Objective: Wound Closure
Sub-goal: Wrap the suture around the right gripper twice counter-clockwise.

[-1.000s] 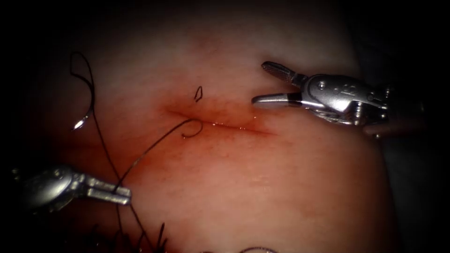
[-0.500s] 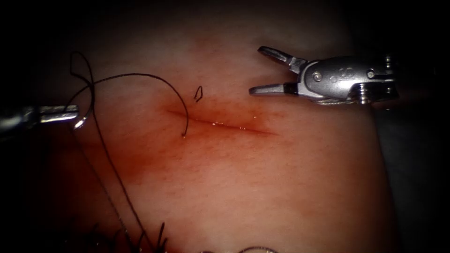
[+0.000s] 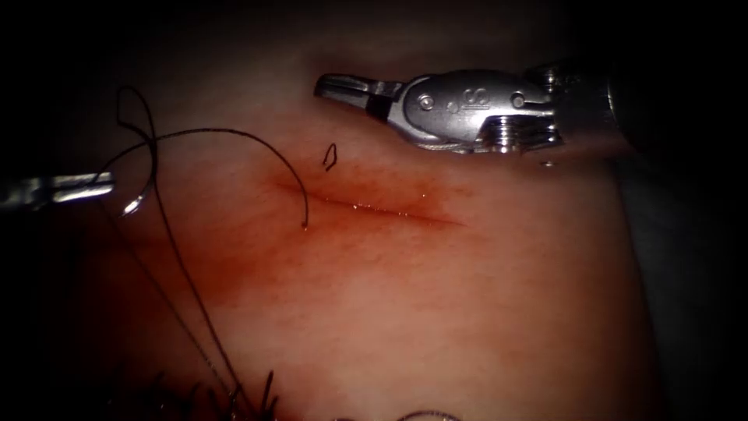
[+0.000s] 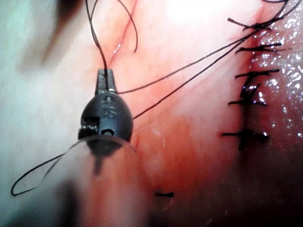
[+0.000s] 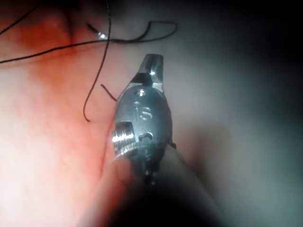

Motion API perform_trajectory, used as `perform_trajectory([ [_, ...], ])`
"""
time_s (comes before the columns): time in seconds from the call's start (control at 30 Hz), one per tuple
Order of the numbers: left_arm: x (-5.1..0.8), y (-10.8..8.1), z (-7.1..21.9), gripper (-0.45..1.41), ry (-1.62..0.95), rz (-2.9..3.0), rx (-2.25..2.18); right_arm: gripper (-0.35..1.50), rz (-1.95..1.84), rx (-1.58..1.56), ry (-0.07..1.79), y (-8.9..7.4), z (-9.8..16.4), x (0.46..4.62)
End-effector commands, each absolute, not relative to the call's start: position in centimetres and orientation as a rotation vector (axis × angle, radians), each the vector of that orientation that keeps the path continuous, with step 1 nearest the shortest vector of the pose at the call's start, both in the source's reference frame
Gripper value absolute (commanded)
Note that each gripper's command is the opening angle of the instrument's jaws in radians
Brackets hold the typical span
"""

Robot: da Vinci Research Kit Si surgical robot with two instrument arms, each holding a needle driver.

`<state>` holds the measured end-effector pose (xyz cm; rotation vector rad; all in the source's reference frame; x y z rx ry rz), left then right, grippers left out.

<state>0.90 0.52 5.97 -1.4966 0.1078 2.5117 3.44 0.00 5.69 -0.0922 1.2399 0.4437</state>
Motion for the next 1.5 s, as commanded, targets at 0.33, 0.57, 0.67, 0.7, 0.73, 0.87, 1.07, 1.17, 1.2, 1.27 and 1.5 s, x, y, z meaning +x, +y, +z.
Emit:
perform_trajectory([
  [0.33, 0.77, 0.8, 6.1, -0.45, 0.118, 2.514, -1.509, -0.35, 0.373, 0.061, 1.359, -0.3, 6.5, 3.97],
  [0.57, 0.66, 1.0, 6.6, -0.45, 0.138, 2.517, -1.478, -0.35, 0.312, 0.113, 1.423, -0.6, 6.6, 3.99],
  [0.67, 0.65, 1.0, 6.8, -0.45, 0.153, 2.528, -1.466, -0.35, 0.313, 0.130, 1.457, -0.6, 6.6, 4.00],
  [0.7, 0.63, 1.0, 7.0, -0.45, 0.140, 2.534, -1.454, -0.35, 0.319, 0.144, 1.472, -0.6, 6.6, 3.99],
  [0.73, 0.63, 1.0, 7.0, -0.45, 0.140, 2.534, -1.454, -0.35, 0.319, 0.144, 1.472, -0.6, 6.6, 3.99],
  [0.87, 0.49, 0.9, 7.4, -0.45, 0.085, 2.574, -1.411, -0.35, 0.358, 0.130, 1.528, -0.6, 6.6, 3.91],
  [1.07, 0.07, 0.8, 7.5, -0.45, 0.020, 2.597, -1.429, -0.35, 0.433, 0.131, 1.573, -0.7, 6.5, 3.98],
  [1.17, -0.15, 0.7, 7.5, -0.45, 0.005, 2.602, -1.431, -0.35, 0.446, 0.132, 1.583, -0.7, 6.4, 4.04],
  [1.2, -0.22, 0.7, 7.5, -0.45, 0.003, 2.608, -1.421, -0.35, 0.456, 0.127, 1.596, -0.7, 6.3, 4.06],
  [1.27, -0.28, 0.7, 7.4, -0.45, 0.002, 2.613, -1.415, -0.35, 0.470, 0.122, 1.605, -0.7, 6.3, 4.10],
  [1.5, -0.32, 0.5, 7.3, -0.45, 0.003, 2.629, -1.407, -0.35, 0.587, 0.041, 1.569, -0.6, 6.1, 4.21],
])
